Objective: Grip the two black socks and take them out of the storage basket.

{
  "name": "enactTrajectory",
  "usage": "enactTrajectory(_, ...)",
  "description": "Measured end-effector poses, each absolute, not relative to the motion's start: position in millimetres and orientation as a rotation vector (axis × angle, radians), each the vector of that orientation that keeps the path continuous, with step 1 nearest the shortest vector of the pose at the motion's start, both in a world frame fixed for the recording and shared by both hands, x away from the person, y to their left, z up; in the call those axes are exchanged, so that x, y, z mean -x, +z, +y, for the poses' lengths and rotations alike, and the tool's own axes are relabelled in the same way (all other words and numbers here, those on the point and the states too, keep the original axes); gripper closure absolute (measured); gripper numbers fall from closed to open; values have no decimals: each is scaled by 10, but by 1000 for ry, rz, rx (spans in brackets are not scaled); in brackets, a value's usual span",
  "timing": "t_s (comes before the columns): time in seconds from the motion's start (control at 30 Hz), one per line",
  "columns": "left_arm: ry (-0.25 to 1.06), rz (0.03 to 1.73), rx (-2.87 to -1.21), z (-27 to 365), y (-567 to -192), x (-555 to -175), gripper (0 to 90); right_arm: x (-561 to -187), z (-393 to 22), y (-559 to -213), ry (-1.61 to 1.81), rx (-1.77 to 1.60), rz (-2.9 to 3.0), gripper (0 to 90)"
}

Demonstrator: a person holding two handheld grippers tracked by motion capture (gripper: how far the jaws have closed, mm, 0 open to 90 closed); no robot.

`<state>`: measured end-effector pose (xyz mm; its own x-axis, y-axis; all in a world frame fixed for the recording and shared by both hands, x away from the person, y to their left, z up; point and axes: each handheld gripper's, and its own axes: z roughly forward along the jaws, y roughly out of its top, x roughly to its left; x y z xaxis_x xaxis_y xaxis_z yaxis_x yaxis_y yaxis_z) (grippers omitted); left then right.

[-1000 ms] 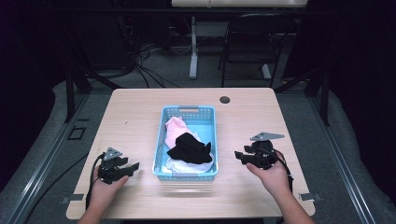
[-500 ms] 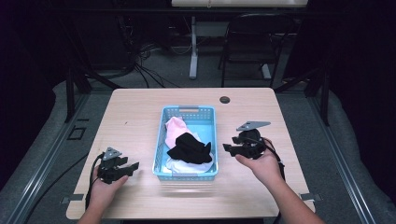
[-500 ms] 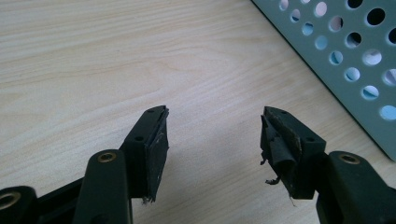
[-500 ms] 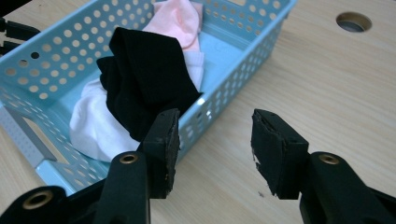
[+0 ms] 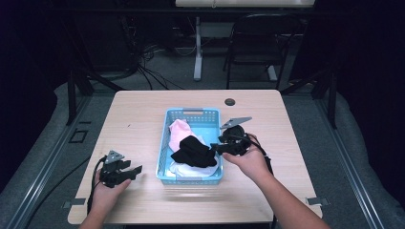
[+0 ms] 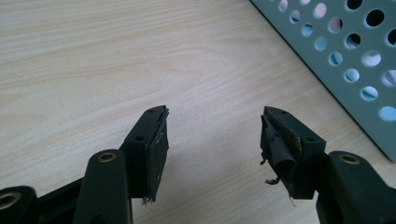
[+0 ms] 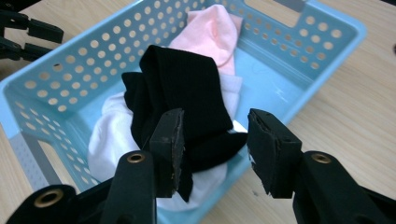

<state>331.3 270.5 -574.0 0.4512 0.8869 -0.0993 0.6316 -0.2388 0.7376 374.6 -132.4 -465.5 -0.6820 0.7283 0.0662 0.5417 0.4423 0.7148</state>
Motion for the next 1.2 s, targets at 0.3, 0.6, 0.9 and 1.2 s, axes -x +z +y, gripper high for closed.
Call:
enactTrajectory(0.3, 442, 1264, -1969, 2706, -5734, -3318, 418, -3920, -937, -4729, 1083, -1045, 2499, 535)
enactTrajectory(0.6, 444, 1263, -1959, 2717, -5731, -3322, 418, -3998, -643, -4876, 1037, -997, 2566, 516)
enactTrajectory(0.9, 439, 1265, -1954, 2730, -5725, -3328, 418, -4032, -451, -5044, 953, -959, 2622, 508)
enactTrajectory(1.2, 444, 1270, -1935, 2754, -5714, -3328, 418, -4110, -450, -5129, 890, -1020, 2655, 741)
